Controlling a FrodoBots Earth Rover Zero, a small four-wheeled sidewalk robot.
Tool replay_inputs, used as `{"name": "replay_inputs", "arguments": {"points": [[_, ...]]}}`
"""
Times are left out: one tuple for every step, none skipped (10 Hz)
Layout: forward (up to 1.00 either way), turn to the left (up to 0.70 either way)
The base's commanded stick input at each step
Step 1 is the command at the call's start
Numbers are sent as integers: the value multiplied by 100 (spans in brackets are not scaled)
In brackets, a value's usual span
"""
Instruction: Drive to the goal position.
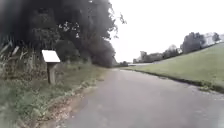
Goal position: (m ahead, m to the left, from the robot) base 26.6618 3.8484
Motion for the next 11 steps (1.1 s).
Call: {"name": "replay_inputs", "arguments": {"points": [[100,0],[100,0],[100,0],[100,0],[100,0],[100,0],[100,0],[100,0],[100,0],[100,0],[100,0]]}}
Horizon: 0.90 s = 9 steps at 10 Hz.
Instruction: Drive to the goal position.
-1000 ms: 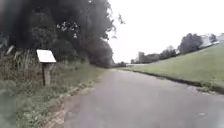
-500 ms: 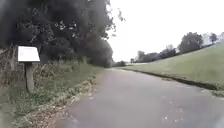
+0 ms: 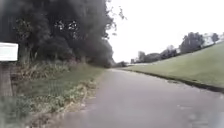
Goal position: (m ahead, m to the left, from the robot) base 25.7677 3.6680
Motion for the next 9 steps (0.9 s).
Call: {"name": "replay_inputs", "arguments": {"points": [[100,0],[100,0],[100,0],[100,0],[100,0],[100,0],[100,0],[100,0],[100,0]]}}
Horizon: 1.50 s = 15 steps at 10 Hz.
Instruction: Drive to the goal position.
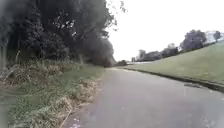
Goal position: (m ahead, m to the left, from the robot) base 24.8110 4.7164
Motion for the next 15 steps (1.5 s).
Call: {"name": "replay_inputs", "arguments": {"points": [[100,0],[100,0],[100,0],[100,0],[100,0],[100,-2],[100,-40],[100,-38],[100,-28],[100,-1],[100,0],[100,0],[100,0],[100,0],[100,0]]}}
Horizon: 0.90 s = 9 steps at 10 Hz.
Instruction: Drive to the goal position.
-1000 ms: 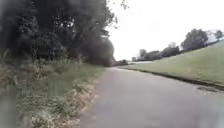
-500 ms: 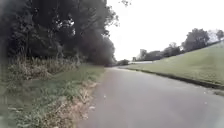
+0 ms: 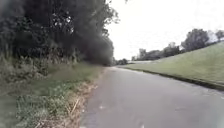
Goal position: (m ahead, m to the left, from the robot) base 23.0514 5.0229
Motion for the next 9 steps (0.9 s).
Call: {"name": "replay_inputs", "arguments": {"points": [[100,0],[100,0],[100,0],[100,0],[100,0],[100,0],[100,0],[100,0],[100,0]]}}
